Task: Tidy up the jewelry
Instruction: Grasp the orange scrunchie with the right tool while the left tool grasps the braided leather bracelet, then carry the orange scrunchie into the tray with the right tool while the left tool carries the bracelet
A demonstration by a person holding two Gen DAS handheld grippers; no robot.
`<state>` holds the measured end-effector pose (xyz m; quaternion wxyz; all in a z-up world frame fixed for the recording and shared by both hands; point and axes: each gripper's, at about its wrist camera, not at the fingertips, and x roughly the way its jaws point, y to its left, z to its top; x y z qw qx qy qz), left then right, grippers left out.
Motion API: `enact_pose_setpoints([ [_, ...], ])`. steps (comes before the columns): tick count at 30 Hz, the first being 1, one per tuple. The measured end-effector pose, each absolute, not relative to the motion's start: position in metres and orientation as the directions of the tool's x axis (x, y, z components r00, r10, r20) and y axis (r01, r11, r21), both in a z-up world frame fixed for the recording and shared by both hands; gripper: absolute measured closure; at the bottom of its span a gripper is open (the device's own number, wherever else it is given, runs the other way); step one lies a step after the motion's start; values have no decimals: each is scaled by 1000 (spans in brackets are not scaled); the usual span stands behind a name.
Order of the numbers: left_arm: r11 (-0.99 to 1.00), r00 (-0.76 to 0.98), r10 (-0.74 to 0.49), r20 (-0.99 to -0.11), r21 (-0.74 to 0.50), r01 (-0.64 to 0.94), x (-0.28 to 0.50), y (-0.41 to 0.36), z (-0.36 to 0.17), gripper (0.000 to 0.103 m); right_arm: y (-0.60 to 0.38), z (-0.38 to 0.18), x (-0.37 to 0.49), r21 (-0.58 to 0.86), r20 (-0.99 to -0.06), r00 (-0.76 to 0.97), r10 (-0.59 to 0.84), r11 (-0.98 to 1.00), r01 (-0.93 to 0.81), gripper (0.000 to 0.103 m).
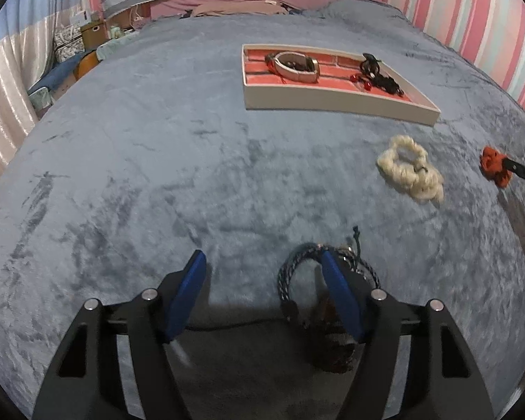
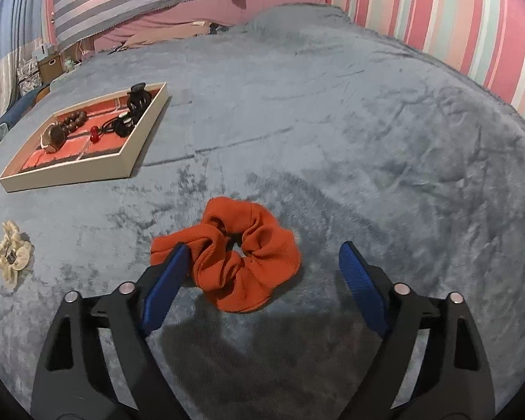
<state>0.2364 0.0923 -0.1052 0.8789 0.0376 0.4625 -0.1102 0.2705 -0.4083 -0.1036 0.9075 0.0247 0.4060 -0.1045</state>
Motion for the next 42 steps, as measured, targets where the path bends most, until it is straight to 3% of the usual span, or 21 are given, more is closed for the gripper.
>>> enact_pose_setpoints([
  [4,967,517,-169,-839,-41,250,240,89,-114,51,-408,-115,281,-12,-762,633,-136,980,196,32],
  [7,966,512,-162,-844,-30,256,243,87,-118,55,-405,-121,286,6,-769,629,-114,983,185,40],
  [11,959,509,-170,-844,-22,284,245,81,-118,77,-404,-122,287,22,-765,637,-96,984,175,54],
  [20,951,497,-189,-847,-31,309,245,77,-116,94,-405,-122,287,47,-767,638,-68,986,161,76],
  [29,944,533,-245,-810,-74,321,239,78,-100,96,-406,-116,282,58,-746,663,-64,985,160,91],
  [42,943,612,-280,-739,-93,319,262,75,-52,96,-400,-81,276,69,-672,737,-74,985,161,93],
])
